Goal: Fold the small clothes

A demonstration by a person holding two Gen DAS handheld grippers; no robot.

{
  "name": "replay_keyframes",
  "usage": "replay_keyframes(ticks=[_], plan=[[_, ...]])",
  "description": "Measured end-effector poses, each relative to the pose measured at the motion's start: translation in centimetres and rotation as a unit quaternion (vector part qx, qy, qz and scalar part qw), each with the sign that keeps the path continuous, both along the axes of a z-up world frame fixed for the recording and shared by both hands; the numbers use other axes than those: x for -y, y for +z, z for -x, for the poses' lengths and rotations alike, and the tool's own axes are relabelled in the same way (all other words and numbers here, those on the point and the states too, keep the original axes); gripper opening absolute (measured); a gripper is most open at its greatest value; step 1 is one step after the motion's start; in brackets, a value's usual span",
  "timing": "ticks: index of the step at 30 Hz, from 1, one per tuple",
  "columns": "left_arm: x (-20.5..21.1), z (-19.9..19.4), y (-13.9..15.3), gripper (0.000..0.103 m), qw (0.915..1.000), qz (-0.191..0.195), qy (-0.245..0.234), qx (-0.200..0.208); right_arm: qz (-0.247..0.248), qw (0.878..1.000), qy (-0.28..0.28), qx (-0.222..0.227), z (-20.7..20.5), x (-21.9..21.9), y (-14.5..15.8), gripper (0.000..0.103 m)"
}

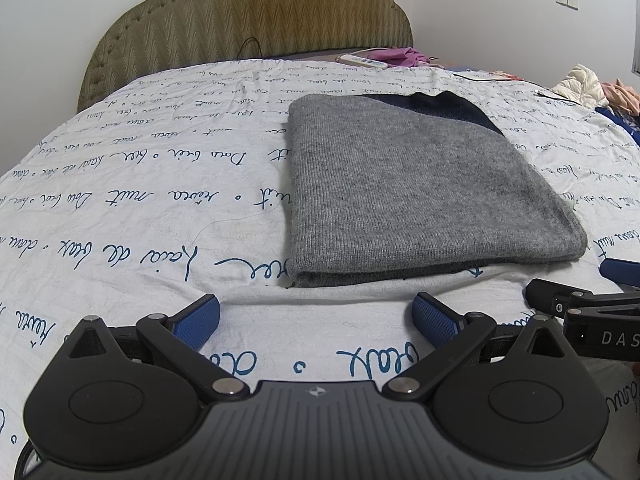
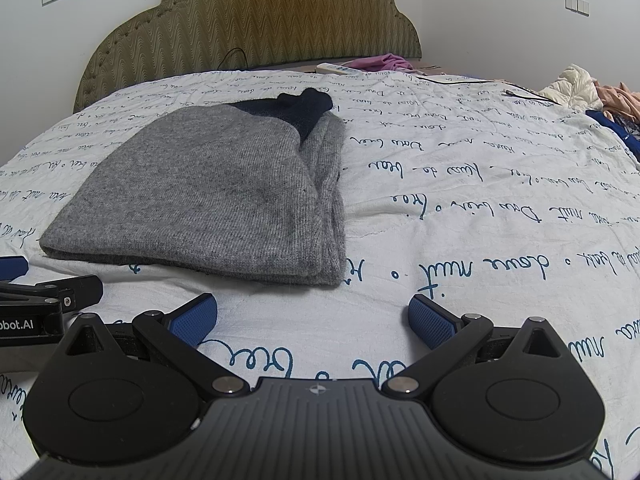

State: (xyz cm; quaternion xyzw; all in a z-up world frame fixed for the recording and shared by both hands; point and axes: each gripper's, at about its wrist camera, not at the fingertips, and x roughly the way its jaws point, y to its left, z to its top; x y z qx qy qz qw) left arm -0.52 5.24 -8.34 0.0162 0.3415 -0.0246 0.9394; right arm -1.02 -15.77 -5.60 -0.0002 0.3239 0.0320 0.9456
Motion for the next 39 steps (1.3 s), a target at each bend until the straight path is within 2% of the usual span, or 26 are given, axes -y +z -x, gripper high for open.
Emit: replay_keyframes(ticks=[20, 27, 33, 39], plan=[[0.01, 0.05, 0.07, 0.103, 1.0, 0.004, 0.005, -0.006, -0.005, 1.0, 0.005, -0.013, 0.43, -0.26, 0.34, 0.102], [-0.6, -0.02, 0.2, 0.103, 0.9996, 0.025, 0.004, -0.008, -0.002, 1.0, 0.009, -0.016, 0.33, -0.31, 0.27, 0.103], [0.01, -0.32, 0.29, 0.103, 0.9997, 0.009, 0.002, -0.022, 0.003, 1.0, 0.009, -0.017, 0.27, -0.47, 0.2, 0.103], [0.06, -0.4, 0.25, 0.103, 0.9997, 0.008, 0.003, -0.022, 0.001, 1.0, 0.01, -0.019, 0.11, -0.51, 0.15, 0.103]])
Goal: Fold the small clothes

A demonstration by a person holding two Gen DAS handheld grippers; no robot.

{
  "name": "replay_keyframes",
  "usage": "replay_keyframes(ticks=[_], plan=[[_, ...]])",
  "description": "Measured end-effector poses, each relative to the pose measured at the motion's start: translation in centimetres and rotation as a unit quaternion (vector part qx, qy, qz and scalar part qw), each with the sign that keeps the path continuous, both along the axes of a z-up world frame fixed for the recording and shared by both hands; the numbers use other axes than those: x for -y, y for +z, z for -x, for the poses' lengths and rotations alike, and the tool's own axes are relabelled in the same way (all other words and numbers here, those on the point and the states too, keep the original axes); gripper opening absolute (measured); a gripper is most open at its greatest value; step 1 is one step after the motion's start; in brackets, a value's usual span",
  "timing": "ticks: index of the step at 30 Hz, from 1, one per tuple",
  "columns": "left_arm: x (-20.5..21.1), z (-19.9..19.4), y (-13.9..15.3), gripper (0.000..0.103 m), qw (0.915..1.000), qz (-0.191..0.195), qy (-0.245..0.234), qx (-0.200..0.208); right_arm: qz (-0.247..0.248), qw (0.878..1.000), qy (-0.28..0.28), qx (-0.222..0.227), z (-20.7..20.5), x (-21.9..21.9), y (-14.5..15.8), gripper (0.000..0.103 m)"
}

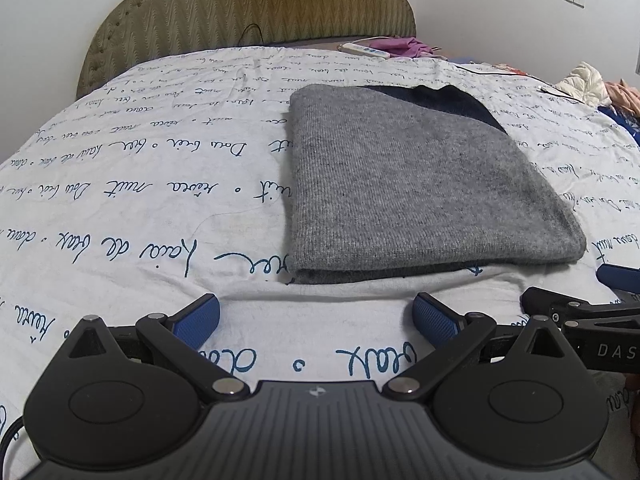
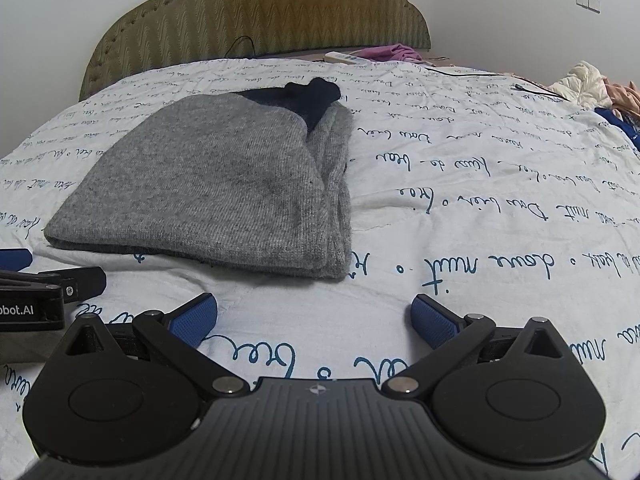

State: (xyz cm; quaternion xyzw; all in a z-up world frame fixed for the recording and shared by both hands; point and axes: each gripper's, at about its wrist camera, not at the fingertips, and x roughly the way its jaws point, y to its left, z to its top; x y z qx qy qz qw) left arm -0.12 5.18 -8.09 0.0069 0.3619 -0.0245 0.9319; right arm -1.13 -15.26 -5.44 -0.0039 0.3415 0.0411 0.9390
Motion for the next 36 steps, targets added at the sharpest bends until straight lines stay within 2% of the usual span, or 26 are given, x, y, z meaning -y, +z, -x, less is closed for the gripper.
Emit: replay_keyframes(ticks=[8, 17, 25, 36], plan=[[0.1, 0.0, 0.2, 0.103, 1.0, -0.003, 0.003, -0.005, 0.0, 1.0, 0.001, -0.004, -0.2, 0.0, 0.1, 0.103], [0.0, 0.6, 1.5, 0.103, 0.9996, 0.014, 0.001, -0.026, -0.005, 1.0, -0.005, -0.021, -0.1, 0.1, 1.0, 0.103], [-0.2, 2.5, 4.1, 0.103, 0.9991, 0.038, 0.005, 0.017, -0.03, 0.999, -0.005, -0.016, 0.7, 0.1, 2.9, 0.103], [-0.3, 3.8, 5.5, 0.103, 0.999, 0.042, 0.004, 0.013, -0.032, 0.999, -0.005, -0.015, 1.0, 0.0, 3.8, 0.103]])
